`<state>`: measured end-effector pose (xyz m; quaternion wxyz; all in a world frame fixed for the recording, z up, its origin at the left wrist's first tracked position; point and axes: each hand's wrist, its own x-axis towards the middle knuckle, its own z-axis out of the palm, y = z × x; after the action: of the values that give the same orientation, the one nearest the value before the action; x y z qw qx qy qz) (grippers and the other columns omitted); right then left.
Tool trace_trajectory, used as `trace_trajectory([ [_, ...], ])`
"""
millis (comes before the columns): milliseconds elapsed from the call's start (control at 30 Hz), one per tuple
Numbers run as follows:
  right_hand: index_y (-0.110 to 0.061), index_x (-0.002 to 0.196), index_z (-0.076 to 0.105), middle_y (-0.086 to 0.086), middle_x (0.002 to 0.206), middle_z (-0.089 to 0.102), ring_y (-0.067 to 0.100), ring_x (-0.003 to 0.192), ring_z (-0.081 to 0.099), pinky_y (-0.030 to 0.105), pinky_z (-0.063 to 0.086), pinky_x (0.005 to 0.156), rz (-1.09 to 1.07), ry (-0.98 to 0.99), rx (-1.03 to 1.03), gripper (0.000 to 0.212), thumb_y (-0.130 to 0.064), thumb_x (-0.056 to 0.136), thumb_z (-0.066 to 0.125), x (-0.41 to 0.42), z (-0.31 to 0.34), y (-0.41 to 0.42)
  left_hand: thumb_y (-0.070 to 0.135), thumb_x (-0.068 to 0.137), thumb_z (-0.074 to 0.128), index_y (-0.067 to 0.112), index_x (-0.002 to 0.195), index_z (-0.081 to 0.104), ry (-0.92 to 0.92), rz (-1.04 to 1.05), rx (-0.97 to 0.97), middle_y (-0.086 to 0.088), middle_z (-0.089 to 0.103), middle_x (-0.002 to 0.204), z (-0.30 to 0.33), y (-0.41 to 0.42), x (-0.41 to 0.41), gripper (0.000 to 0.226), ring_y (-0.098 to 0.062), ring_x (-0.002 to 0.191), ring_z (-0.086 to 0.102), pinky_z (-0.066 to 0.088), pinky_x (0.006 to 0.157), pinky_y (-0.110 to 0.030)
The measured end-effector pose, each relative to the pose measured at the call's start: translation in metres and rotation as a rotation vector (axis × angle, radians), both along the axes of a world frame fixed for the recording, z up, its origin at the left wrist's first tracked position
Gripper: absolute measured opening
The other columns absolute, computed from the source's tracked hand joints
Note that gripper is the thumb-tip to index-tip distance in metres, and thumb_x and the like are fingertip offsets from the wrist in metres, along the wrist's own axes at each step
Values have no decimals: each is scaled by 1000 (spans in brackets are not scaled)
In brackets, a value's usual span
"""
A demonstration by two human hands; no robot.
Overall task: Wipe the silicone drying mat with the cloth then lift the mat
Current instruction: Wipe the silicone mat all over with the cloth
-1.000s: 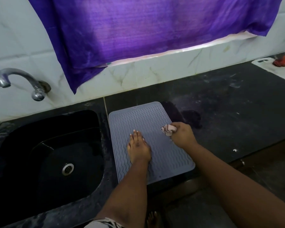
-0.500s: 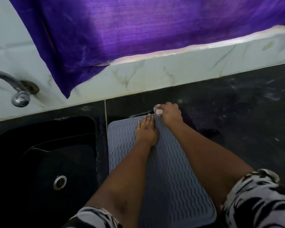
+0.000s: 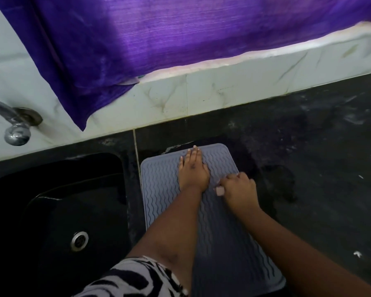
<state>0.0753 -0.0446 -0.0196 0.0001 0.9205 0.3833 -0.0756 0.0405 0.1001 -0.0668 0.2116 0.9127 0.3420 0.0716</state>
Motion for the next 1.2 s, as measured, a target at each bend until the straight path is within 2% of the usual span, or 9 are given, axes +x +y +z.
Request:
trace_trajectory([
  [100, -18, 100, 64, 2, 99, 64, 23, 94, 57, 36, 50, 77, -45, 149, -103, 22, -34, 86, 59, 4, 15, -2, 29, 99, 32, 16, 155, 20, -1, -1, -15, 1, 15, 163, -1, 0, -1, 58, -15, 151, 11, 1, 124, -38],
  [200, -18, 99, 67, 7, 92, 65, 27, 86, 62, 34, 52, 73, -135, 245, 112, 23, -34, 84, 60, 31, 38, 36, 32, 100, 29, 17, 156, 15, 38, -32, -43, 2, 9, 164, -3, 2, 0, 59, -14, 151, 7, -1, 124, -38],
  [267, -19, 103, 69, 11, 102, 69, 31, 93, 64, 38, 55, 81, -139, 228, 290, 22, -22, 85, 57, 52, 42, 69, 29, 100, 32, 17, 156, 17, 38, -55, -62, 0, 11, 164, -2, 9, 2, 58, -16, 151, 8, 1, 124, -38],
  [467, -19, 131, 56, 11, 122, 59, 32, 117, 46, 38, 39, 99, 100, 107, 207, 37, -19, 96, 43, 50, -3, 80, 14, 96, 41, 17, 156, 17, 83, -196, -264, -5, 12, 164, 8, 39, -4, 64, -23, 151, 9, 10, 123, -40],
  [767, -30, 110, 68, -2, 107, 65, 21, 102, 51, 31, 44, 82, 65, 193, 239, 26, -38, 87, 59, -28, -5, -38, 22, 105, 24, 16, 156, 8, 214, -245, -134, 2, -3, 164, 4, 36, 1, 54, -20, 152, -1, 3, 124, -40],
  [933, -17, 100, 70, 5, 102, 67, 24, 97, 59, 33, 51, 82, -8, 383, -25, 27, -36, 82, 67, -52, 16, -76, 21, 105, 22, 17, 156, 6, 249, -235, -131, 2, -4, 164, 7, 33, 2, 54, -21, 152, -1, 2, 124, -42],
  [1000, -13, 95, 68, 7, 98, 67, 22, 91, 64, 35, 56, 81, -138, 501, 55, 23, -26, 77, 73, -33, 32, -56, 17, 104, 21, 14, 156, 5, 278, -245, -117, -2, -6, 164, 13, 31, 2, 54, -24, 152, -5, -3, 123, -44],
  [1100, -9, 81, 70, 10, 82, 69, 24, 78, 66, 43, 58, 75, -222, 455, 392, 4, -9, 77, 71, -2, 46, -16, 19, 103, 30, 13, 154, 22, 100, -178, -67, -5, 8, 164, 21, 17, -3, 52, -28, 152, -3, -2, 121, -44],
  [1200, -12, 79, 69, 11, 81, 65, 22, 78, 58, 38, 52, 77, -33, 403, 396, 10, -17, 86, 64, -1, 39, 5, 19, 97, 43, 16, 120, 59, -150, -51, -63, -6, 51, 139, 24, -9, -22, 28, -30, 136, 36, 34, 107, -38],
])
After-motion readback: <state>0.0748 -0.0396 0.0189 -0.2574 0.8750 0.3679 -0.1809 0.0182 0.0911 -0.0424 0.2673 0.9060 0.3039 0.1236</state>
